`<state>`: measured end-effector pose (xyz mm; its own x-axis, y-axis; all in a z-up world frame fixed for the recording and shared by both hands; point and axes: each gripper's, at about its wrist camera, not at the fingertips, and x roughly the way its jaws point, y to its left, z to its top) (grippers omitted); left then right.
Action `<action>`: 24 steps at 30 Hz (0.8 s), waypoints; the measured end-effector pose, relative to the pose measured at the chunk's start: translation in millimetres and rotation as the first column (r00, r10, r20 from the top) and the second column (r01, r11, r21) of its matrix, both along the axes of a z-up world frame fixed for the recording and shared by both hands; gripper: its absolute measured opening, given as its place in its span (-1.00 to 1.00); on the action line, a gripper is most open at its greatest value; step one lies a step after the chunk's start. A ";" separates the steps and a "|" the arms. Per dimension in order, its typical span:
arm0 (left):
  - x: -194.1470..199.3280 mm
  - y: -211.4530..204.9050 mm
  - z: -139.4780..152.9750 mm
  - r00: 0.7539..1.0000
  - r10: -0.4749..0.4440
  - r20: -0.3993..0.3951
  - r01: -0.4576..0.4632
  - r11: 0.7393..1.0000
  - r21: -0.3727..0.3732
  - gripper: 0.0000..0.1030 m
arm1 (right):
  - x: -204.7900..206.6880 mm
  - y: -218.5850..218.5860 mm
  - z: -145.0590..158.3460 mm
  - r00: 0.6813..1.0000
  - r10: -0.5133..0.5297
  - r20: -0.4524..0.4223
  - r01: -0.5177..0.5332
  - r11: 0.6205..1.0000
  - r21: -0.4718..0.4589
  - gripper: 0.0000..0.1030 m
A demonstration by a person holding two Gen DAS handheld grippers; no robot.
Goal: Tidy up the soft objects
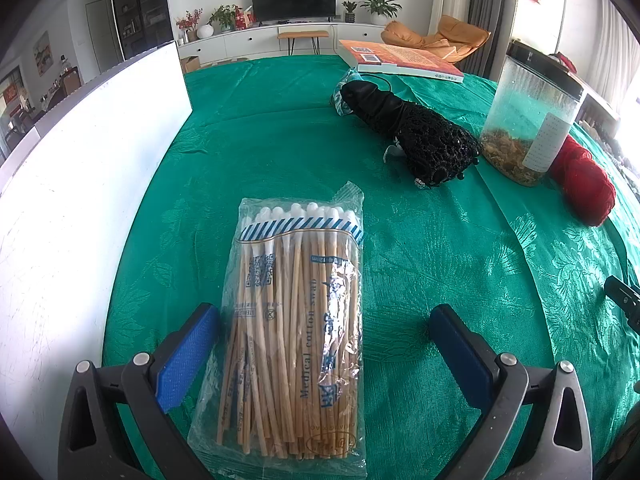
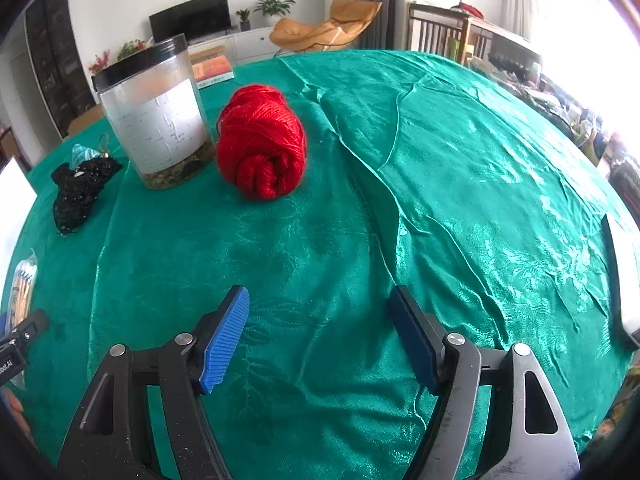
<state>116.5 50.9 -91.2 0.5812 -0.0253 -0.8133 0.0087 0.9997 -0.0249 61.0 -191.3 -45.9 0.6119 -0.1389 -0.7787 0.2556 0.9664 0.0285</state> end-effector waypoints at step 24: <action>9.6 22.0 4.7 0.980 -0.057 -0.193 0.038 0.994 -0.104 1.00 | 54.9 -14.7 51.7 0.994 0.086 0.071 -0.093 0.991 0.095 0.56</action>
<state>126.1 72.9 -86.5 0.4079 -0.1355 -0.9029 0.0414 0.9907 -0.1300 115.9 -206.0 5.8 0.6693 -0.0061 -0.7430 0.1623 0.9770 0.1381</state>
